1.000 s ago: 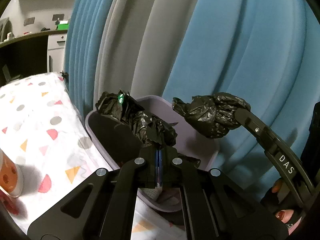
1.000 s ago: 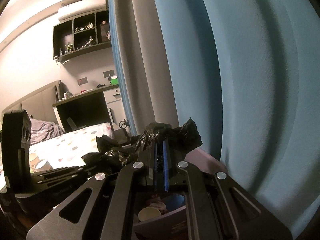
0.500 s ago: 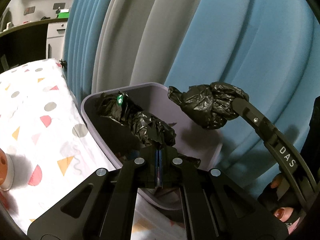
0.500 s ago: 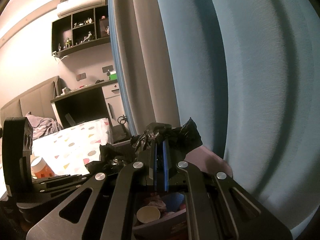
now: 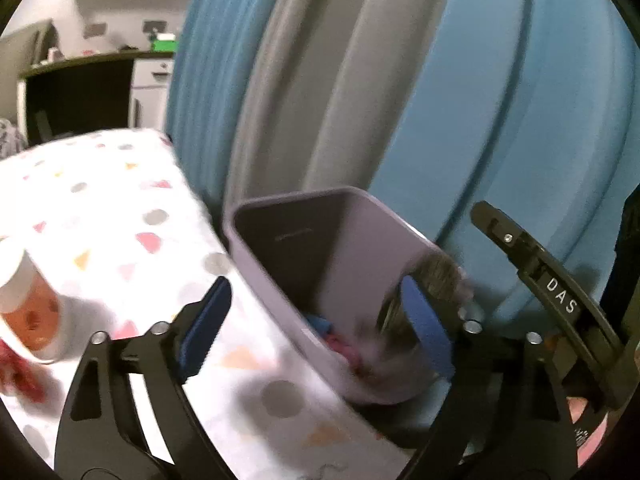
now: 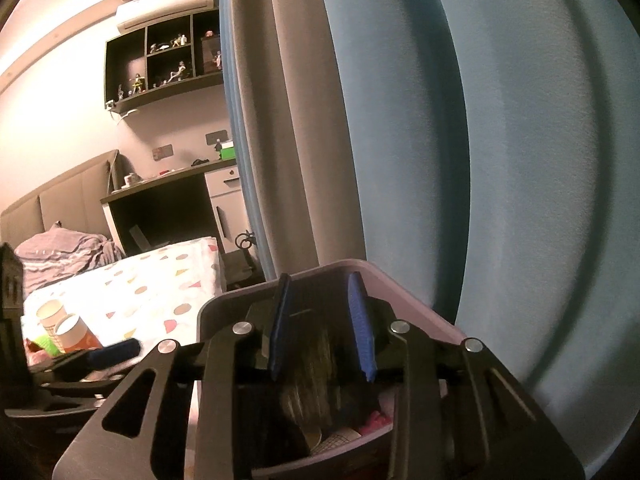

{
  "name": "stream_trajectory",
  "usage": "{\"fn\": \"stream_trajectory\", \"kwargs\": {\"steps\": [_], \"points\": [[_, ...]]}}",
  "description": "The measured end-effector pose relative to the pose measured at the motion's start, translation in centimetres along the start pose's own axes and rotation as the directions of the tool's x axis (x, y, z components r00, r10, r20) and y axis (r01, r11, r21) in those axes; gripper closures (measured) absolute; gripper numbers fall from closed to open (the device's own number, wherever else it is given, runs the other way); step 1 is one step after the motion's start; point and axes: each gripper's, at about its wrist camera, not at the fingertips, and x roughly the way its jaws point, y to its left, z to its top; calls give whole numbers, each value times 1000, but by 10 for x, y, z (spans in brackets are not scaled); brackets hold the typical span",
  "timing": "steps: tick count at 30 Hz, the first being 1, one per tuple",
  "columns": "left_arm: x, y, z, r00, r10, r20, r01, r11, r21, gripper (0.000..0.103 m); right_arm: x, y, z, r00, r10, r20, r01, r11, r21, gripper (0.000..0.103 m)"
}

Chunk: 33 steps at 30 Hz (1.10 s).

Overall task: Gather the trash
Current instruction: 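Open both tools to drop the black bags into the bin, then move both open tools back over the red wrapper on the table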

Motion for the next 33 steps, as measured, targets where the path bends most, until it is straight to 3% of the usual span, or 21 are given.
{"fn": "stream_trajectory", "kwargs": {"steps": [2, 4, 12, 16, 25, 29, 33], "points": [[-8, 3, 0, 999, 42, 16, -42, 999, -1, 9, -3, 1, 0, 1000, 3, 4, -3, 1000, 3, 70], [-16, 5, 1, 997, 69, 28, -69, 998, -5, 7, -8, 3, 0, 1000, 4, 11, -4, 1000, 2, 62], [-61, 20, -5, 982, 174, 77, -174, 985, -5, 6, -32, 18, -2, 998, 21, 50, -21, 1000, -10, 34], [-88, 35, -12, 972, 215, 97, -212, 977, -38, 6, -40, 27, -3, 998, 37, 49, -37, 999, -3, 26], [-144, 87, -43, 919, 382, 100, -373, 922, -98, 6, -58, 55, -7, 995, 94, 45, -94, 996, 1, 17], [-169, 118, -60, 881, 466, 79, -455, 881, -129, 6, -59, 78, -16, 991, 135, 25, -134, 991, -21, 16], [-189, 141, -72, 863, 502, 66, -485, 857, -176, 6, -59, 99, -24, 985, 171, -3, -171, 985, -30, 14]]}}
